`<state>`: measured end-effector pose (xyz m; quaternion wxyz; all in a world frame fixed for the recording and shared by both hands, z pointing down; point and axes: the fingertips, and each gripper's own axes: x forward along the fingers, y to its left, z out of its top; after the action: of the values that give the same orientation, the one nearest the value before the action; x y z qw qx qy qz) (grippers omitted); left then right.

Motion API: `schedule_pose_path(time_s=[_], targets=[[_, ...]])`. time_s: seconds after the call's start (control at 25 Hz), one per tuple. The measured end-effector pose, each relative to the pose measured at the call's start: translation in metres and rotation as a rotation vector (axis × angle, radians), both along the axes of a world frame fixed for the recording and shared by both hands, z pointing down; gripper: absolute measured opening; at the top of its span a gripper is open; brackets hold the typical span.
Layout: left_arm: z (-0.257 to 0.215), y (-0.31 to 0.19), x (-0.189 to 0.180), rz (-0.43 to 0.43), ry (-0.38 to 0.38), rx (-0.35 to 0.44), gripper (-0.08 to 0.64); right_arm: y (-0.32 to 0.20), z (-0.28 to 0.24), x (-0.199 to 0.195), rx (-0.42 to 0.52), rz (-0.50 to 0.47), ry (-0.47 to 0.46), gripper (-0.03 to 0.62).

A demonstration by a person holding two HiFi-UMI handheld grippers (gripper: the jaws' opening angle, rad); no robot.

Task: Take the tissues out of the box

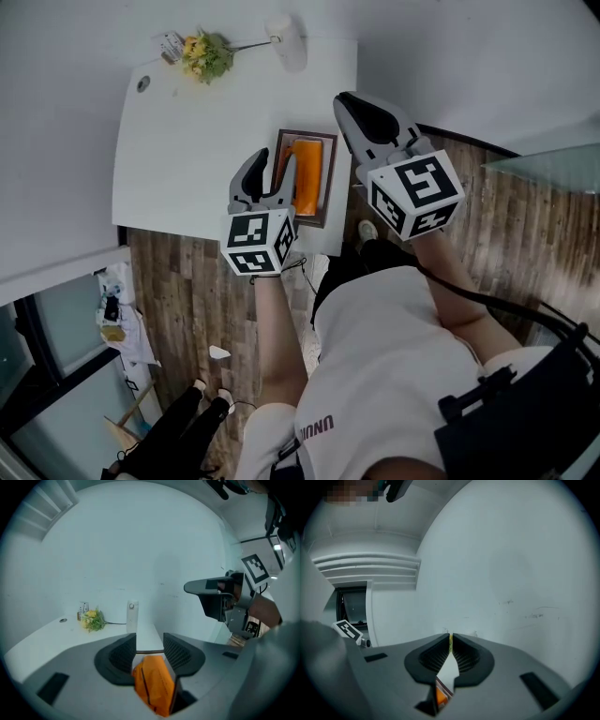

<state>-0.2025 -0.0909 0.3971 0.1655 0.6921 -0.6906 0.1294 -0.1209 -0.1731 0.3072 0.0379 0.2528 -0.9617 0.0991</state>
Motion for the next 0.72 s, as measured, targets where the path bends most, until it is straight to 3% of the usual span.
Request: schedule_pose_path(time_s=[0.24, 0.48, 0.72], targets=[[0.021, -0.010, 0.007, 0.081, 0.025, -0.103, 0.197, -0.004, 0.000, 0.009, 0.011, 0.046, 0.010, 0.026], [0.038, -0.018, 0.013, 0.150, -0.065, -0.202, 0.206, -0.012, 0.004, 0.016, 0.004, 0.087, 0.025, 0.026], [0.053, -0.024, 0.019, 0.191, -0.028, -0.274, 0.206, -0.018, 0.006, 0.024, 0.004, 0.120, 0.041, 0.025]])
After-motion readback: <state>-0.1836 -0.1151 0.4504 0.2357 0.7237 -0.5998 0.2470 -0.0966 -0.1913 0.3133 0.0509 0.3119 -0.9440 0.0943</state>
